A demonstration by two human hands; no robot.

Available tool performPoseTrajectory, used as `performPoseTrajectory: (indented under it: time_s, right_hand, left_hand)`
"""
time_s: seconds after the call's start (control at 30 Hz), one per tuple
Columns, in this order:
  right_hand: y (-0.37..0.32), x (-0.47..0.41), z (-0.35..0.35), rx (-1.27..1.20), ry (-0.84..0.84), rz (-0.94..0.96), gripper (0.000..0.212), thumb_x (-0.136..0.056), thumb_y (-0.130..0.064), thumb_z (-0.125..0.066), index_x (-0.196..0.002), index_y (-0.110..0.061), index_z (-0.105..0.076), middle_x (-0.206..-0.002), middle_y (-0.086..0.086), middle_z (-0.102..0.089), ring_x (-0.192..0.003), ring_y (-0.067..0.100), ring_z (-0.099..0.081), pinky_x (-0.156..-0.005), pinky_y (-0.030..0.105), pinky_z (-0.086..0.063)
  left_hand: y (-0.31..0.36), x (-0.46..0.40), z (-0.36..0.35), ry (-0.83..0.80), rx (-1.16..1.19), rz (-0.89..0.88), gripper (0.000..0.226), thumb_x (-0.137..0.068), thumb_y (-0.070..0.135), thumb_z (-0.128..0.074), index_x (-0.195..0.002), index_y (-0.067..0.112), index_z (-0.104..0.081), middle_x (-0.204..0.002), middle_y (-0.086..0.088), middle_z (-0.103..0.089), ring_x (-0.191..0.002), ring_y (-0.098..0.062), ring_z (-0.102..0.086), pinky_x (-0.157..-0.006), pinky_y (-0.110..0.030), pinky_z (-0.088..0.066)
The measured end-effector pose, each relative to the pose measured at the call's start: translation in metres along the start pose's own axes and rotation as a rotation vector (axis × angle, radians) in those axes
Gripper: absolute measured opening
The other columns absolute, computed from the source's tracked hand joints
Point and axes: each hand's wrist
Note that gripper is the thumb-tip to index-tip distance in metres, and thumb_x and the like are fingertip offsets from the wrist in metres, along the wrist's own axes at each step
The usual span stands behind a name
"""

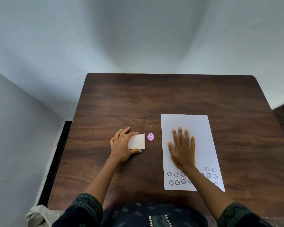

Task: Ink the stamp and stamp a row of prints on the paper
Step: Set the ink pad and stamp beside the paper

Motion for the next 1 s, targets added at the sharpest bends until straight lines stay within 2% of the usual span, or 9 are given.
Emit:
performPoseTrajectory:
  time_s: [0.4,0.47,0.53,0.6,0.7,0.83,1.0]
  right_hand:
    - [-0.011,-0.004,-0.006,0.032,-0.007,0.028,0.064,-0.089,-0.053,-0.023,-0.146,-0.023,-0.019,-0.156,0.008,-0.019,-0.144,0.032,-0.015,-0.116,0.056,-0.011]
    - [-0.013,-0.003,-0.005,0.069,0.013,0.014,0.063,-0.089,-0.051,-0.029,-0.145,-0.023,-0.021,-0.155,0.008,-0.022,-0.143,0.032,-0.019,-0.113,0.058,-0.01]
    - [-0.02,-0.004,0.0,0.05,0.057,0.003,0.064,-0.085,-0.049,-0.041,-0.142,-0.022,-0.029,-0.151,0.01,-0.034,-0.138,0.035,-0.03,-0.11,0.059,-0.016]
    - [-0.033,-0.007,0.005,-0.037,0.115,0.052,0.062,-0.079,-0.044,-0.051,-0.135,-0.021,-0.036,-0.143,0.011,-0.044,-0.131,0.033,-0.04,-0.106,0.056,-0.028]
    - [-0.058,-0.016,0.012,-0.251,0.138,0.199,0.063,-0.074,-0.033,-0.06,-0.132,-0.021,-0.038,-0.138,0.007,-0.047,-0.126,0.026,-0.042,-0.1,0.045,-0.039]
    - [-0.082,-0.027,0.014,-0.375,0.034,0.292,0.056,-0.076,-0.023,-0.066,-0.128,-0.015,-0.047,-0.133,0.008,-0.052,-0.118,0.023,-0.049,-0.094,0.034,-0.041]
    - [-0.081,-0.03,0.01,-0.371,0.01,0.284,0.035,-0.087,-0.012,-0.055,-0.121,-0.006,-0.056,-0.121,0.014,-0.063,-0.108,0.027,-0.056,-0.092,0.03,-0.044]
  left_hand:
    - [-0.001,0.0,0.0,0.001,0.004,-0.003,0.073,-0.068,0.061,-0.07,-0.133,0.049,-0.038,-0.156,0.008,-0.019,-0.143,-0.021,-0.006,-0.108,-0.043,-0.013]
    - [-0.001,0.001,0.001,0.007,0.002,-0.005,0.074,-0.067,0.061,-0.07,-0.133,0.049,-0.039,-0.156,0.009,-0.02,-0.144,-0.021,-0.006,-0.108,-0.042,-0.012]
    - [0.0,0.001,0.002,0.003,-0.001,-0.006,0.076,-0.066,0.063,-0.069,-0.133,0.05,-0.037,-0.156,0.009,-0.02,-0.143,-0.02,-0.005,-0.107,-0.041,-0.012]
    - [0.001,0.001,0.003,-0.007,0.002,-0.004,0.078,-0.065,0.064,-0.069,-0.134,0.05,-0.035,-0.156,0.009,-0.02,-0.143,-0.021,-0.006,-0.106,-0.042,-0.012]
    - [0.002,-0.001,0.005,0.009,-0.009,-0.014,0.076,-0.065,0.063,-0.07,-0.133,0.048,-0.038,-0.153,0.009,-0.025,-0.14,-0.022,-0.01,-0.104,-0.042,-0.013]
    - [0.002,-0.003,0.006,0.053,-0.036,-0.016,0.071,-0.063,0.064,-0.069,-0.128,0.047,-0.045,-0.143,0.011,-0.037,-0.129,-0.02,-0.02,-0.093,-0.035,-0.013]
    - [0.001,-0.007,0.007,0.045,-0.024,-0.008,0.069,-0.063,0.064,-0.07,-0.127,0.048,-0.046,-0.136,0.011,-0.04,-0.124,-0.021,-0.023,-0.092,-0.036,-0.014]
Point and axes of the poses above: each hand's wrist, its own x-axis away from the middle knuckle, its own z-axis out of the back of the hand, y = z × x
